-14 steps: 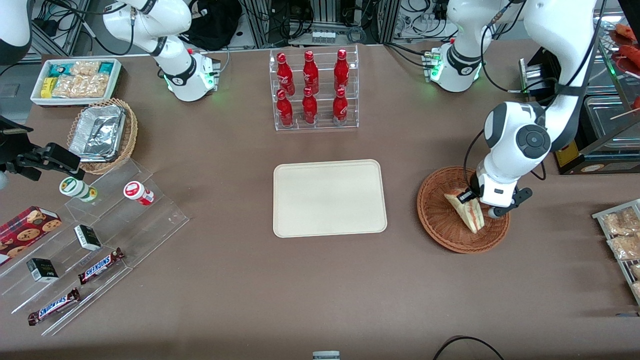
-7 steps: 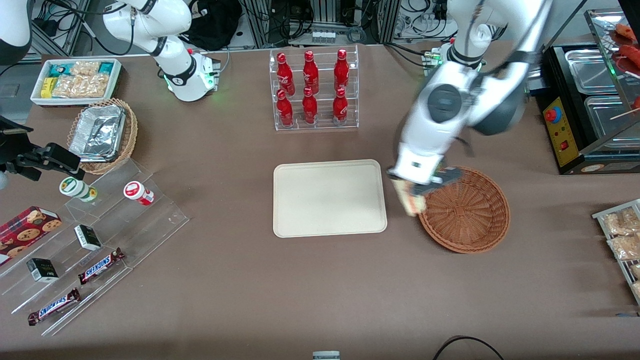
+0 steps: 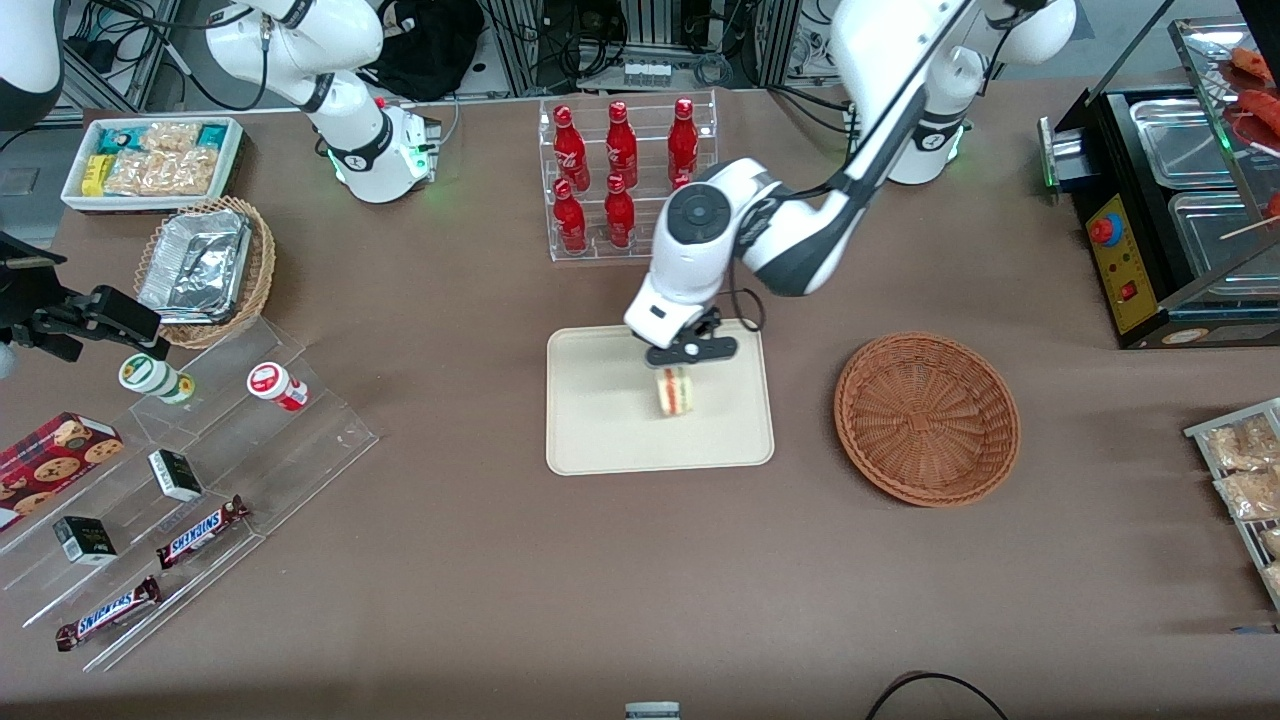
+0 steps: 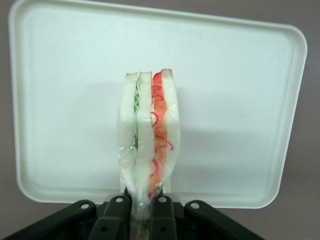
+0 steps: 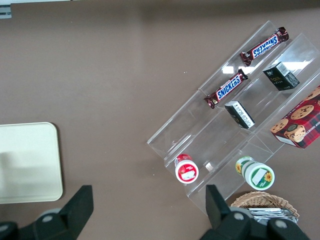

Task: Place sandwich from basket to tray
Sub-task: 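Lift the sandwich and carry it over the cream tray, then lower the sandwich onto the tray and open the left gripper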

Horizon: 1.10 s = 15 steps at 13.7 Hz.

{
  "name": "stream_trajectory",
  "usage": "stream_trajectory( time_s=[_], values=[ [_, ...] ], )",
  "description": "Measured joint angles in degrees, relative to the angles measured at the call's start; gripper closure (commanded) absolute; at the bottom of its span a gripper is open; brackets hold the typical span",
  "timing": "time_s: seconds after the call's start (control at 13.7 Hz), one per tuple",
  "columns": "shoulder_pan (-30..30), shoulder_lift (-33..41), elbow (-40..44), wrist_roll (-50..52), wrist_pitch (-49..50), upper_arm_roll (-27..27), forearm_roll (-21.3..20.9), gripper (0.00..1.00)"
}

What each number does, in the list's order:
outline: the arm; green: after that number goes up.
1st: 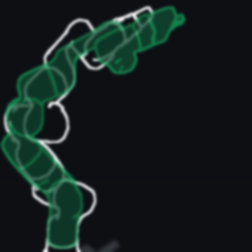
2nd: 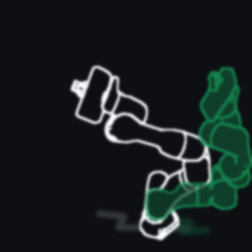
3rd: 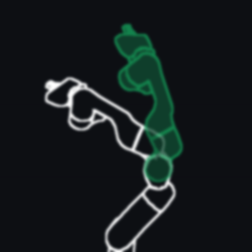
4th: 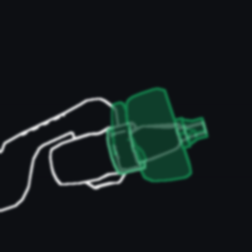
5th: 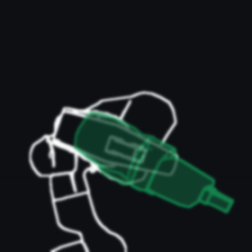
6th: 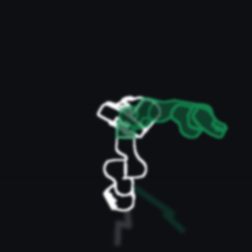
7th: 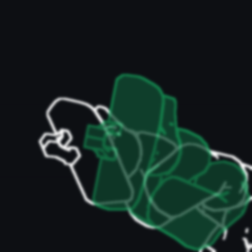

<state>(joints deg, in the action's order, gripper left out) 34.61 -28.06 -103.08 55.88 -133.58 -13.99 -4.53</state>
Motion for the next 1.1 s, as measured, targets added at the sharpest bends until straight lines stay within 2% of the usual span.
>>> stream_trajectory(
  time_s=[0.29, 0.51, 0.59, 0.66, 0.95, 1.1],
  values=[
    [0.41, -3.04, 0.33, 0.0, -1.61, 0.05, -2.86, 0.9],
    [0.68, -4.17, 0.47, 0.0, -1.74, 0.05, -3.04, 0.73],
    [0.8, -4.49, 0.47, 0.0, -1.75, 0.05, -3.05, 0.35],
    [0.88, -4.78, 0.47, 0.0, -1.75, 0.05, -3.05, 0.0],
    [0.87, -4.36, 1.42, 0.03, -1.69, 0.34, -3.07, 0.0],
    [0.53, -1.22, 2.6, 0.71, 0.69, 0.81, -3.01, 0.0]
  ],
)
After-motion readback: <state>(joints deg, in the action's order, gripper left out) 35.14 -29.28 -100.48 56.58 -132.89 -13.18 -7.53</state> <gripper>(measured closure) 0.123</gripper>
